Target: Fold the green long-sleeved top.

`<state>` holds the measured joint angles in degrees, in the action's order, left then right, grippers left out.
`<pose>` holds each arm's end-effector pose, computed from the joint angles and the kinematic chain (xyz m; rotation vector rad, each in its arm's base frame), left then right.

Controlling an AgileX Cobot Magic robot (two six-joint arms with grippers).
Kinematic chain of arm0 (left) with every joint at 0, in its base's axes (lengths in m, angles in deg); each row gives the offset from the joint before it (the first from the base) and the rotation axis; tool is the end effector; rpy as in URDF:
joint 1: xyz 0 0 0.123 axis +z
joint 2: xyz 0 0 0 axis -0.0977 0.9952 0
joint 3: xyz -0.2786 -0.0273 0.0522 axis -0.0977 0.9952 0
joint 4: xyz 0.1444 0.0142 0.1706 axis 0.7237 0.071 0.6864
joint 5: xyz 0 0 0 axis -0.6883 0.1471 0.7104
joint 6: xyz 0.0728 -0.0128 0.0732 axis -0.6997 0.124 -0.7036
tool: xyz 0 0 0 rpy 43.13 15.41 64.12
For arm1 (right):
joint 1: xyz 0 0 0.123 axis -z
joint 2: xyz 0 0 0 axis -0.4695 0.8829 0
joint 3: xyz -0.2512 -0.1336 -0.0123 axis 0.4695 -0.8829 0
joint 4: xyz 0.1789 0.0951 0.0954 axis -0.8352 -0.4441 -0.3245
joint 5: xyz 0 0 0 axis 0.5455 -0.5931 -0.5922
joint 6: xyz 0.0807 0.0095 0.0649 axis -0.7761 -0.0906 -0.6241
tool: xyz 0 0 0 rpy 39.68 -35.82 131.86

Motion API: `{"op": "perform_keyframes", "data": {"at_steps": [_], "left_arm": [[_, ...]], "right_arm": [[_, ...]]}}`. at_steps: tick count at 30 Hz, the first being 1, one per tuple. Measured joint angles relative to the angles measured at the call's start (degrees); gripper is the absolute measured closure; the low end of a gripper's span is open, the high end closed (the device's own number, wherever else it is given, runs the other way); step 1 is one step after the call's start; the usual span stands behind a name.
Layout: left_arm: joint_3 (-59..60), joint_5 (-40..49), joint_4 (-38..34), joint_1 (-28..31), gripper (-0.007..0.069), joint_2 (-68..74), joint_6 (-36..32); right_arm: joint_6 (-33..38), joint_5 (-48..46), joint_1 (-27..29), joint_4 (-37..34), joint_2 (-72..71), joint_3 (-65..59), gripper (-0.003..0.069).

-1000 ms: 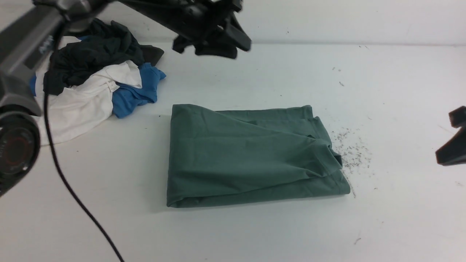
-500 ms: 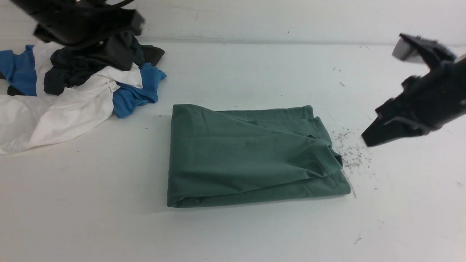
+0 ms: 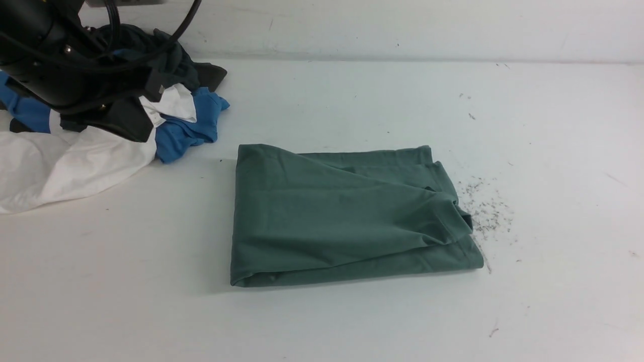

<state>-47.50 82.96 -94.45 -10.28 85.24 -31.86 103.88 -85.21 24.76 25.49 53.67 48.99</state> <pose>0.2864 -0.0519 0.3615 0.3292 2.6660 -0.3689 0.1042 0.0262 0.3536 -0.3160 2.2934 0.1898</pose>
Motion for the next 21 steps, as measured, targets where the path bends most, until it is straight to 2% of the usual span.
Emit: {"op": "perform_keyframes", "data": {"at_steps": [4, 5, 6, 9, 12, 15, 21], "left_arm": [[0.00, 0.00, -0.82, 0.00, 0.0629, -0.11, -0.49], [0.00, 0.00, -1.00, 0.00, 0.0629, -0.11, -0.49], [0.00, 0.00, -1.53, 0.00, 0.0629, -0.11, -0.49], [0.00, 0.00, -3.17, 0.00, 0.0629, -0.11, -0.49], [0.00, 0.00, -5.69, -0.05, 0.0629, -0.11, -0.49], [0.00, 0.00, -7.78, -0.05, 0.0629, -0.11, -0.49], [0.00, 0.00, -8.46, -0.05, 0.0629, -0.11, -0.51]], "right_arm": [[0.38, 25.72, 0.01, -0.58, -14.46, -17.68, 0.0673], [0.44, 25.72, 0.01, -0.58, -15.07, -18.55, 0.0673], [0.50, 34.34, 0.14, -0.84, -18.79, -24.24, 0.0673], [0.44, 43.85, 0.21, -1.15, -23.44, -32.30, 0.0673], [-0.95, 47.01, 0.21, -2.74, -24.21, -34.75, 0.0673], [-3.79, 48.06, 0.21, -7.27, -24.30, -34.99, 0.0673], [-5.10, 48.06, 0.21, -10.30, -24.42, -34.99, 0.0673]]}}
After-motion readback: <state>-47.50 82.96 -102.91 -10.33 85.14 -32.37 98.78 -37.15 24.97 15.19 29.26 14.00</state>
